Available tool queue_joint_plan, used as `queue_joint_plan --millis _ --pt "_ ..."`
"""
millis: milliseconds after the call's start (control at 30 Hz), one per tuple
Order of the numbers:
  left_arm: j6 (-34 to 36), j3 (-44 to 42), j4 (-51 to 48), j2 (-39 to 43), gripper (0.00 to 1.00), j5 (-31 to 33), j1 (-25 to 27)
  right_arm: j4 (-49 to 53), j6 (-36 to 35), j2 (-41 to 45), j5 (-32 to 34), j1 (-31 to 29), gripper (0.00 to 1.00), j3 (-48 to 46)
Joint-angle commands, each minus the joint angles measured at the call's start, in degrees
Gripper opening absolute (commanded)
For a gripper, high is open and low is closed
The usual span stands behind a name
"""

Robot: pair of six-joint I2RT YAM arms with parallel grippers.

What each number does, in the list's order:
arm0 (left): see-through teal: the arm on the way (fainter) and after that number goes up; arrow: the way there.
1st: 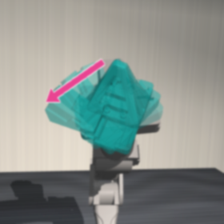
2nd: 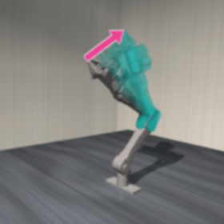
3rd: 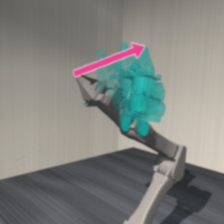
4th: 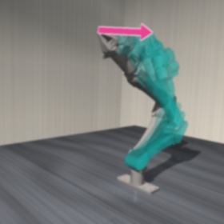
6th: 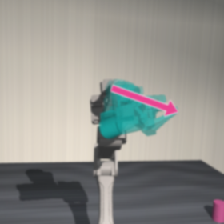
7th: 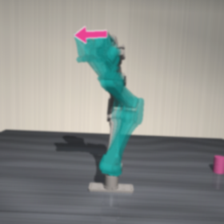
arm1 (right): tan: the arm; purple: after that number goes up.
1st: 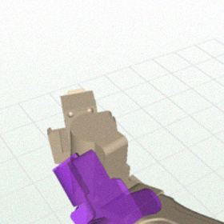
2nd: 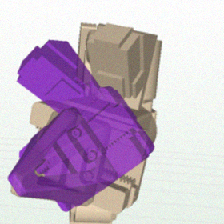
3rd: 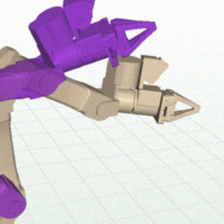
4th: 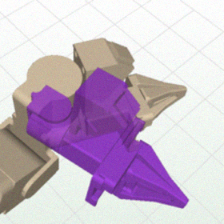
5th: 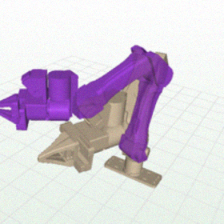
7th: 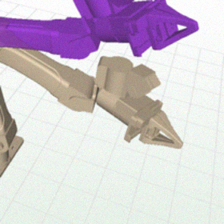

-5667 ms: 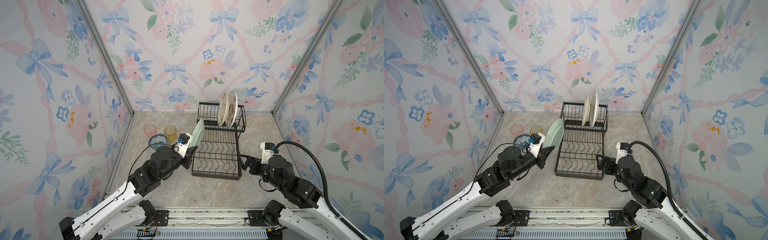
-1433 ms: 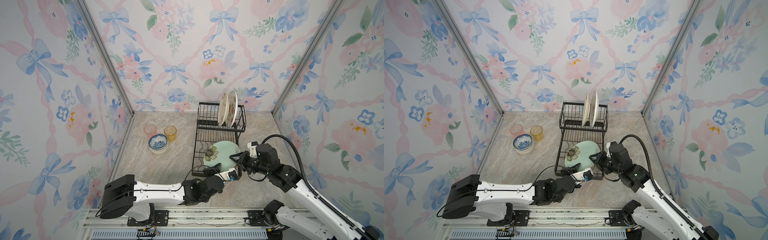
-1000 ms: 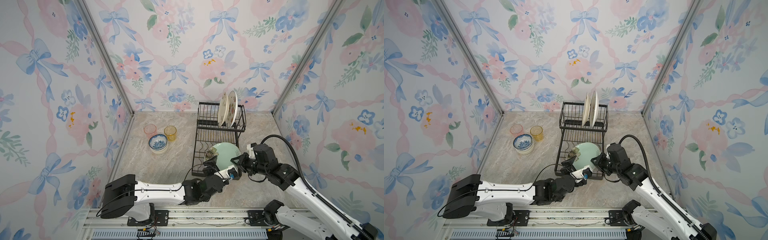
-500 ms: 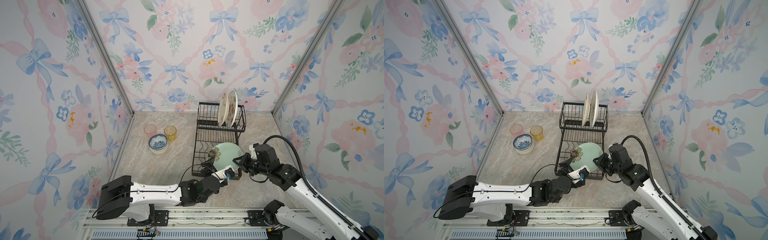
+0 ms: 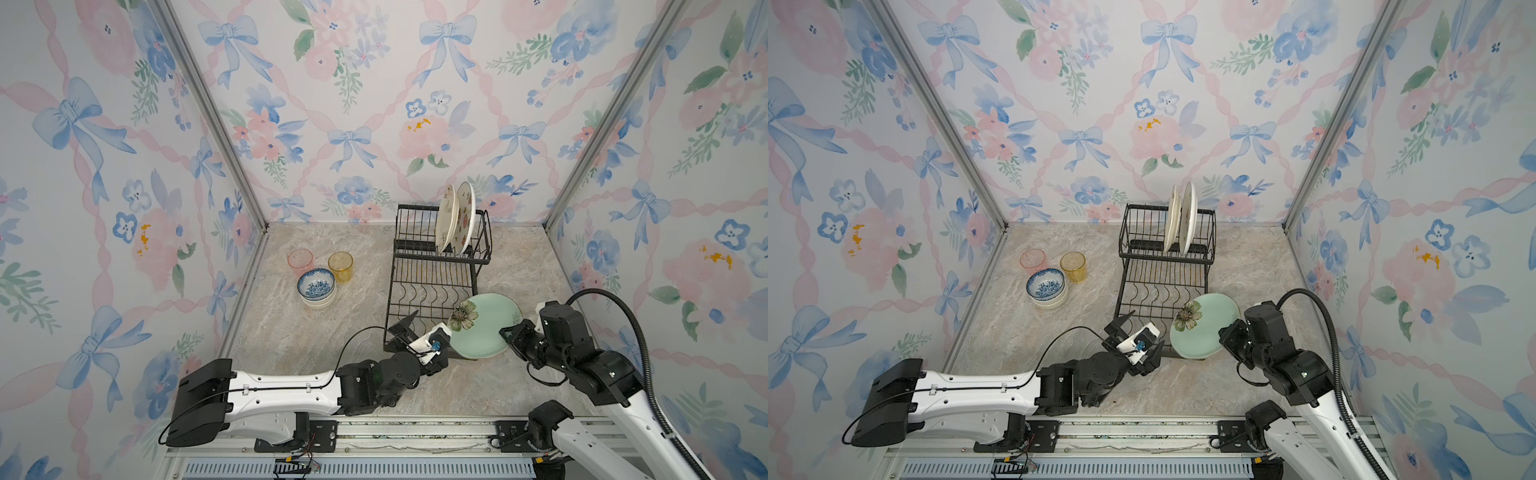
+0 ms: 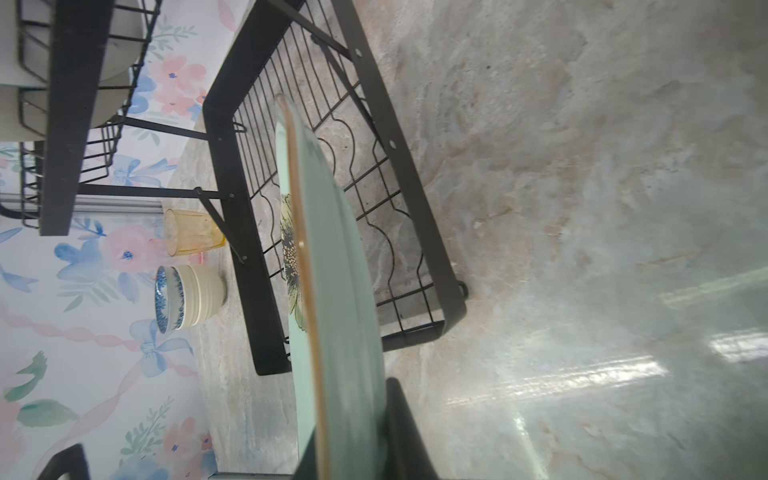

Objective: Unload the mixed dishes from the dish rack
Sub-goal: 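Open the left gripper and carry the green plate away with the right gripper, then lower the green plate flat onto the table with the right gripper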

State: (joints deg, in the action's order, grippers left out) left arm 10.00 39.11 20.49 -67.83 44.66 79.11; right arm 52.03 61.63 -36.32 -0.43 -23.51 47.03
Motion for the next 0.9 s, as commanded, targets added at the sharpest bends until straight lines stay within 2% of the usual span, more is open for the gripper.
queue_joint_plan --millis 0,333,633,867 --pt "-2.81 -1.09 2.42 1.60 0.98 -0.60 -0.27 1.41 -3.09 1.81 0.79 4.19 0.00 2.03" --pt "-5.14 -5.75 3.21 7.87 0.98 0.03 -0.27 -0.13 -5.97 0.73 -10.35 21.17 0.00 0.91" --pt "-5.53 -9.13 3.16 15.48 0.98 1.10 -0.71 -1.06 -9.53 -0.98 -16.02 34.40 0.00 3.55" --pt "-4.86 -8.75 3.19 16.77 0.98 1.22 -1.33 -4.67 -10.36 -3.01 -20.59 42.28 0.00 2.18"
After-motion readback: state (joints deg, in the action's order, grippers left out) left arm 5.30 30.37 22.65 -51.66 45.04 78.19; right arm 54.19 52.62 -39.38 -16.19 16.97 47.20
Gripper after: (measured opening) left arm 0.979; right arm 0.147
